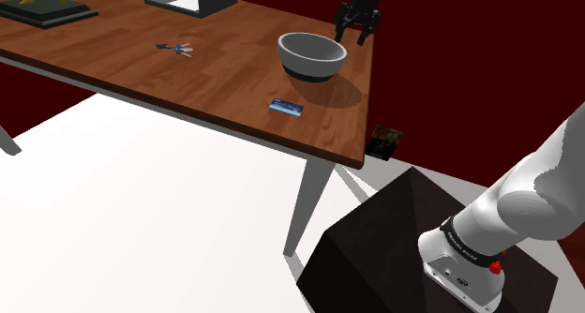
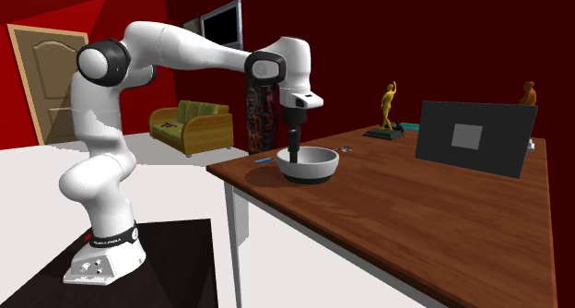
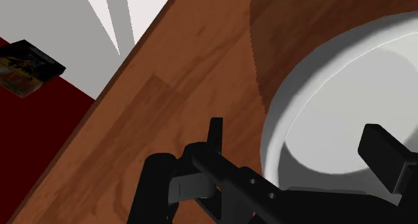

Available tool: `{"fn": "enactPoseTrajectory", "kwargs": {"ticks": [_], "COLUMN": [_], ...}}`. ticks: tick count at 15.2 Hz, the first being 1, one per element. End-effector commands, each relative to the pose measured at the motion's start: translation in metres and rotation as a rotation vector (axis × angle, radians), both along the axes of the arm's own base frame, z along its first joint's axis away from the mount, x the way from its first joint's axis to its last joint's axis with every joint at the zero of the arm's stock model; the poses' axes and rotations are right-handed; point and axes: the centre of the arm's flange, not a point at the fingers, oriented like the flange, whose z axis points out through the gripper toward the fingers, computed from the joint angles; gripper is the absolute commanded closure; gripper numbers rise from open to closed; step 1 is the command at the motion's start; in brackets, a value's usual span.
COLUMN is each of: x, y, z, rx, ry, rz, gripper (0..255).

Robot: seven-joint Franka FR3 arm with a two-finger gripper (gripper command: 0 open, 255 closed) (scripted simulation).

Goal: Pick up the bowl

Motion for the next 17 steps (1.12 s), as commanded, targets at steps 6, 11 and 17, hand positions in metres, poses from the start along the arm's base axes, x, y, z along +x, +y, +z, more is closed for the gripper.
{"fn": "enactPoseTrajectory", "kwargs": {"ticks": [6, 11, 17], "x": [0.032, 0.032, 0.031], "y": [-0.006, -0.006, -0.006], "z": [-0.025, -0.044, -0.044], "rx": [0.021, 0.021, 0.021], "ry": [0.001, 0.001, 0.001], "rz": [-0.013, -0.013, -0.013], "gripper": [0, 0, 255]}}
